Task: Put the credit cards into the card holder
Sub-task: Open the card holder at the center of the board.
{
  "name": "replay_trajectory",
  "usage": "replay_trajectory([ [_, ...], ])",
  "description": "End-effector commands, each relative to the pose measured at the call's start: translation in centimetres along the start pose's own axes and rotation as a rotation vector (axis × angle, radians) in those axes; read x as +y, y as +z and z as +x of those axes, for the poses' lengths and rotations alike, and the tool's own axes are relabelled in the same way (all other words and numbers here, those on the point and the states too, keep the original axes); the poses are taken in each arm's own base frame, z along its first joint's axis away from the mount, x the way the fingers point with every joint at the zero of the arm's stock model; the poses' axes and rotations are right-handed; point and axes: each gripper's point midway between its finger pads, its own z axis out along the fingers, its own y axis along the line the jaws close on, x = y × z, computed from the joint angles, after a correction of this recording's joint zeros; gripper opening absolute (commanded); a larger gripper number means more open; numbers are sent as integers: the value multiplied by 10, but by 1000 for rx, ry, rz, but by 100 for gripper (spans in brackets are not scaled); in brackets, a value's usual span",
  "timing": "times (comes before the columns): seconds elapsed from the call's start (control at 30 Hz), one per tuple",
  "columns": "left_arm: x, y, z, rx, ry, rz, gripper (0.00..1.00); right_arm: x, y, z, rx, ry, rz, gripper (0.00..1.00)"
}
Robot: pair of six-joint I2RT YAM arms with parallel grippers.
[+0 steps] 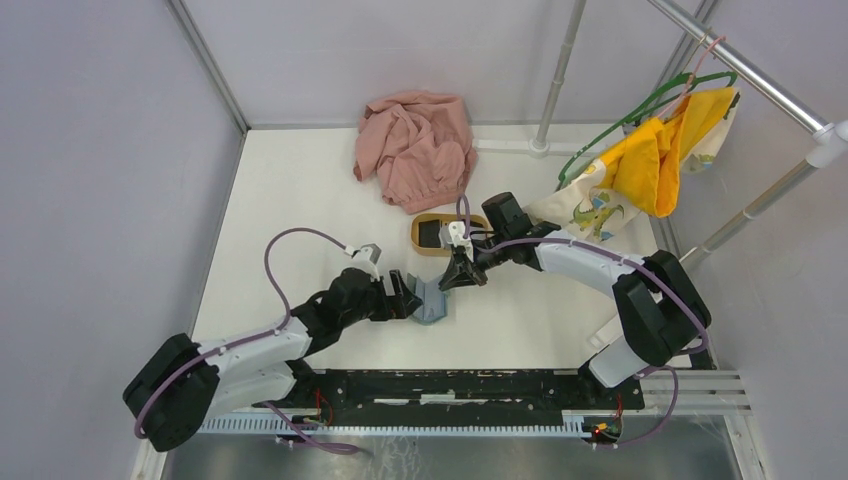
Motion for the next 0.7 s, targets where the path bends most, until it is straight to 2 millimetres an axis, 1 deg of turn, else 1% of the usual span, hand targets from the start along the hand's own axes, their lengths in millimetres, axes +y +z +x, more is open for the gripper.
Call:
replay_trajectory([
  [0.0,13,-13,-29,-98,72,-123,92,-2,-8,-20,-40,-79,3,0],
  [0.03,14,-17,-32,-110,73,-134,88,-1,-9,-20,-41,-79,1,0],
  [0.1,15,-24,-36,-121,77,-157,84,0,-9,-21,-44,-82,-3,0],
  [0.17,12,-31,-42,-138,81,-150,80,1,-9,-23,-51,-85,-12,0],
  [0.27,1,-40,-50,-165,76,-111,77,5,-9,-26,-64,-94,-27,0],
  [0.33,-10,-44,-53,-178,69,-60,75,5,-10,-27,-65,-97,-27,0],
  [0.4,-25,-47,-55,-184,60,17,74,6,-10,-28,-66,-100,-29,0],
  [0.43,-31,-48,-56,-186,52,49,72,6,-10,-28,-67,-100,-29,0],
  [0.53,-45,-46,-55,-186,40,124,70,5,-11,-27,-59,-103,-22,0],
  [0.67,-49,-33,-43,-131,34,164,70,-1,-13,-18,-13,-127,3,0],
])
